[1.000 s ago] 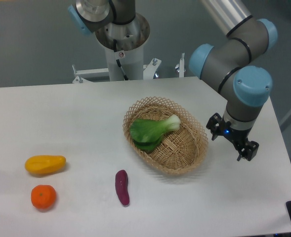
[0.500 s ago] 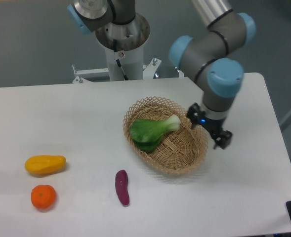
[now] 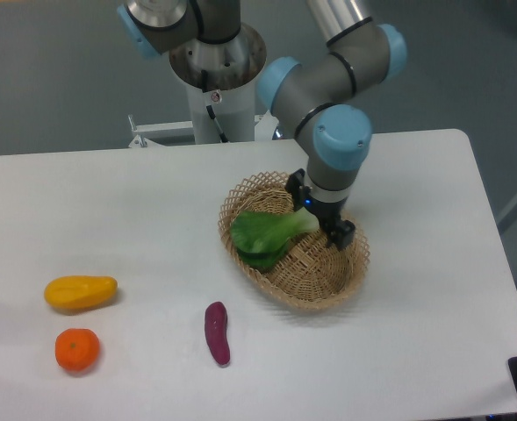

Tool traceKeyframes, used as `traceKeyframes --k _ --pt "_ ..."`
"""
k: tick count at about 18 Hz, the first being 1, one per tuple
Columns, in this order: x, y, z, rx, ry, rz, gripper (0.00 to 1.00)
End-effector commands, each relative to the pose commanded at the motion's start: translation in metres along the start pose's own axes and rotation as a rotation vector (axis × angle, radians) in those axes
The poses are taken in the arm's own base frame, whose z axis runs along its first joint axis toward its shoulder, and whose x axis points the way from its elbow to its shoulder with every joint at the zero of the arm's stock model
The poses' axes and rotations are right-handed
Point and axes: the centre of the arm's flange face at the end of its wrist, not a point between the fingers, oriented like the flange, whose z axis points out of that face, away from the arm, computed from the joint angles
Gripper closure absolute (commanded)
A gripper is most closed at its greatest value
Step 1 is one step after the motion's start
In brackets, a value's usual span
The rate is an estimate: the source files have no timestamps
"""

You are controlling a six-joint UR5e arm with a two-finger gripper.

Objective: Pick up the green vegetable from the basket
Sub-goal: 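Move the gripper over the green bok choy and lower it, then close the gripper on the green bok choy in the basket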

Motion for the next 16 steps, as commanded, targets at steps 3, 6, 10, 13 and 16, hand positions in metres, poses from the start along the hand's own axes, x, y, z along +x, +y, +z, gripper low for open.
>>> traceKeyframes --k 3,6,10,13,16 --pt "0.007 0.0 0.011 -0.001 0.023 -0.003 0.0" --pt "0.006 -0.002 0.016 -0.001 0.009 -0.006 0.0" --pt "0.015 -0.005 0.034 -0.004 0.003 -0.002 0.0" --pt "0.018 -0.005 0.046 -0.002 -0.032 -0.003 0.0" --pt "0.019 -0.006 0.05 0.001 -0.031 -0.001 0.03"
